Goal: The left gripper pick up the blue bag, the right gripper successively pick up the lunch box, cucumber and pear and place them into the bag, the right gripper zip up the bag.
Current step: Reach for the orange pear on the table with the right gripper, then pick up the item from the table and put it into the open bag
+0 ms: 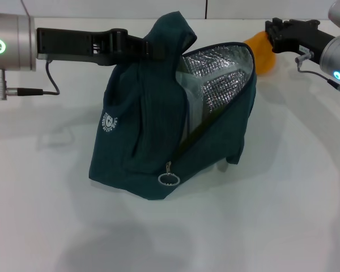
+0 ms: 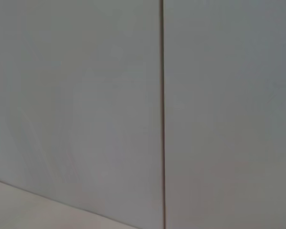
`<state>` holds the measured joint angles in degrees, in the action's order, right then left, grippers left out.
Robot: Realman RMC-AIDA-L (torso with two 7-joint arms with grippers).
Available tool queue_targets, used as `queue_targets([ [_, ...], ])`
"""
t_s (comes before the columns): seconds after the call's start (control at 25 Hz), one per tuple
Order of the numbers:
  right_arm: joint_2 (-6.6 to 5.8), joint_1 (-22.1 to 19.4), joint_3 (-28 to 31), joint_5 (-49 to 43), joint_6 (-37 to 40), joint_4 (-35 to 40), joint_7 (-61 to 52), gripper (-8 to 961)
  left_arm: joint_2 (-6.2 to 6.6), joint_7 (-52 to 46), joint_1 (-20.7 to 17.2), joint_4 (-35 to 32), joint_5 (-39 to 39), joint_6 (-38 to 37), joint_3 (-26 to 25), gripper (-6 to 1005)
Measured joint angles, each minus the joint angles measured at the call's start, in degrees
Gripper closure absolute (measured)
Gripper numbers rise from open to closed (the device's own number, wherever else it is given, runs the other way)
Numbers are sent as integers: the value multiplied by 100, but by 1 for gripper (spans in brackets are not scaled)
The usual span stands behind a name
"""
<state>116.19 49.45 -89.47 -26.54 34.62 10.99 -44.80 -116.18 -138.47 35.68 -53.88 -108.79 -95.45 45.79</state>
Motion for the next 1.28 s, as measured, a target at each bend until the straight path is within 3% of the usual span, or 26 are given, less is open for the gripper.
queue_targets([
  [0.12,0,2,0,0,0,0,-1,819,-3,1,0,0,-4,0,0,951],
  [0.32,0,4,0,0,0,0,15,933,-4,3,0,0,-8,0,0,951],
  [0.76,-7,-272,60,38,359,244,47,932,11,4,-57,0,20,0,-27,951],
  [1.04,-49,-1094,157,45,638,1277,18,932,28,-4,-183,0,45,0,-36,951],
  [1.24,-69,-1445,364,43,1149,1566,-158,932,38,-18,-247,0,52,0,-39,951],
  [1.28,-108,-1615,451,30,1570,1699,-463,932,39,-23,-259,0,52,0,-42,951],
])
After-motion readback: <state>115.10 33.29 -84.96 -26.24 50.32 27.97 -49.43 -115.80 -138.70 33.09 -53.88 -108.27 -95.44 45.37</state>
